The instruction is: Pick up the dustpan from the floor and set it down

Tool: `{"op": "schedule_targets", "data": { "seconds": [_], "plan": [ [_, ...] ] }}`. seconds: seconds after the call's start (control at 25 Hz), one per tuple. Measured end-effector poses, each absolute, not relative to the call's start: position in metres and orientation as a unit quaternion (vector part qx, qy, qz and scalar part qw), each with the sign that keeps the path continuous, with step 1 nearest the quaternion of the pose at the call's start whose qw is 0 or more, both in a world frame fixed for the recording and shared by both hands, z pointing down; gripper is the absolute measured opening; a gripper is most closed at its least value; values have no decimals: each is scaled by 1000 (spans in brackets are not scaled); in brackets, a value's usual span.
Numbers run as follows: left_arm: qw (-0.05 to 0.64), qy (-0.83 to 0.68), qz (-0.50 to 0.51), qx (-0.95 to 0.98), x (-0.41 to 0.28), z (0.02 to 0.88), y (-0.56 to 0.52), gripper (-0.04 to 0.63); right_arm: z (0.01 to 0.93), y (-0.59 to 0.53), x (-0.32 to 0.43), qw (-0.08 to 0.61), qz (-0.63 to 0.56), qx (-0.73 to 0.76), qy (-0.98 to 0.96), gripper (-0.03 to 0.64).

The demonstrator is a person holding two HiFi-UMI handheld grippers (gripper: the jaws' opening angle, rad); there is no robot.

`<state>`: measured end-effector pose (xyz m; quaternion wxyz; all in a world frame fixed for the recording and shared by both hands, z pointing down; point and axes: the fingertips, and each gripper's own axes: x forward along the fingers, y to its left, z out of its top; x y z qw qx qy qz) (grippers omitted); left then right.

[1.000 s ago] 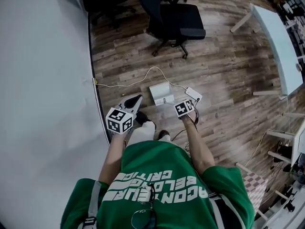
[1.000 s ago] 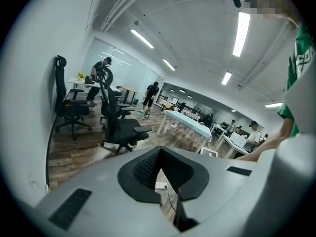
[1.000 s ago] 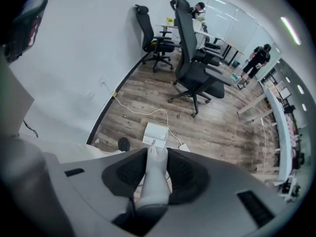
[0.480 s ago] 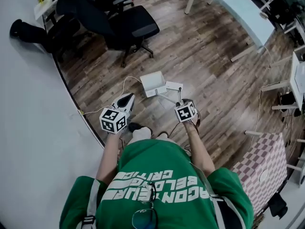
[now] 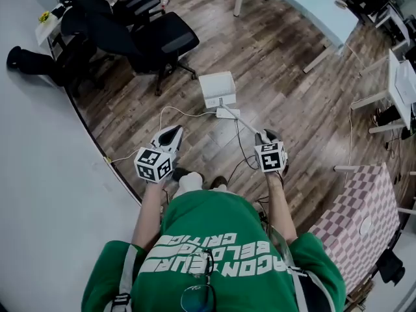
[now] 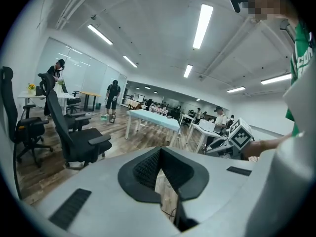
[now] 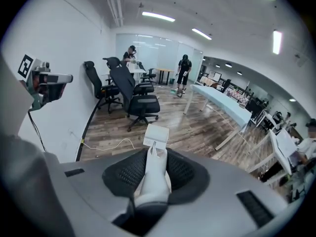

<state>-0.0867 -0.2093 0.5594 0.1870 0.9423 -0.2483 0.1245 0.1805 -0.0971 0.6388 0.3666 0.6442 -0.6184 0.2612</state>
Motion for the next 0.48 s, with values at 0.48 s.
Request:
{"op": "schedule_targets", "data": {
  "seconds": [0.48],
  "plan": [
    [181,-208,110,955,-45,556,-173,-7,533,-59,227,289,172,714,-614,120]
  ]
}}
